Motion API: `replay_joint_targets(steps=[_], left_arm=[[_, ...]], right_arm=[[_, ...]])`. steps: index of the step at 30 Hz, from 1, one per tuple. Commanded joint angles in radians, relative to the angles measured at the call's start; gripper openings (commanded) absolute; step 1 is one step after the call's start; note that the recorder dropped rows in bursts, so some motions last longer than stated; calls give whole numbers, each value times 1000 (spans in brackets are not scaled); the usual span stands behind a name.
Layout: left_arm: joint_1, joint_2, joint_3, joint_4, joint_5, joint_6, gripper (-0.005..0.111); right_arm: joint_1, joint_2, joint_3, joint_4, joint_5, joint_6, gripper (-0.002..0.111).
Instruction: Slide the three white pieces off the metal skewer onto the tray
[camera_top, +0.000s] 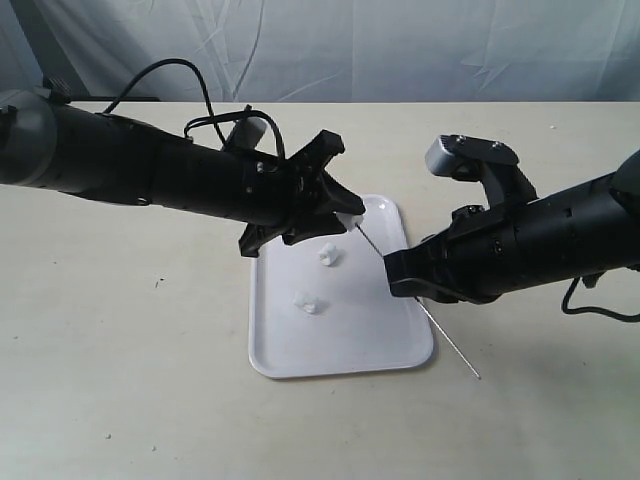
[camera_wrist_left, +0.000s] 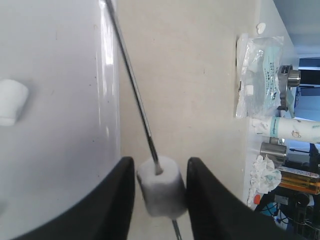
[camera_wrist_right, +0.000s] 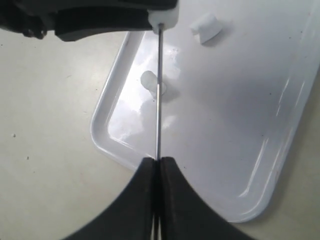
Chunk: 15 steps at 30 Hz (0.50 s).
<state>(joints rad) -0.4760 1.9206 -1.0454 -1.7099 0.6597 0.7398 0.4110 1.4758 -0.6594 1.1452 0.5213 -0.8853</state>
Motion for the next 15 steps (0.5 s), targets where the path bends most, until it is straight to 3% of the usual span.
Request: replay_joint_targets(steps=[1,5,15], left_arm=[[-5,0,-3,-9,-6,6,27],[-5,0,-3,-9,-6,9,18],[-5,0,-3,-18,-84,28,18]], right_arm=[[-1,1,-1,8,-1,-12,-1],[-1,1,-1,8,-1,-17,-1],[-1,1,-1,-82,54,10,-1]])
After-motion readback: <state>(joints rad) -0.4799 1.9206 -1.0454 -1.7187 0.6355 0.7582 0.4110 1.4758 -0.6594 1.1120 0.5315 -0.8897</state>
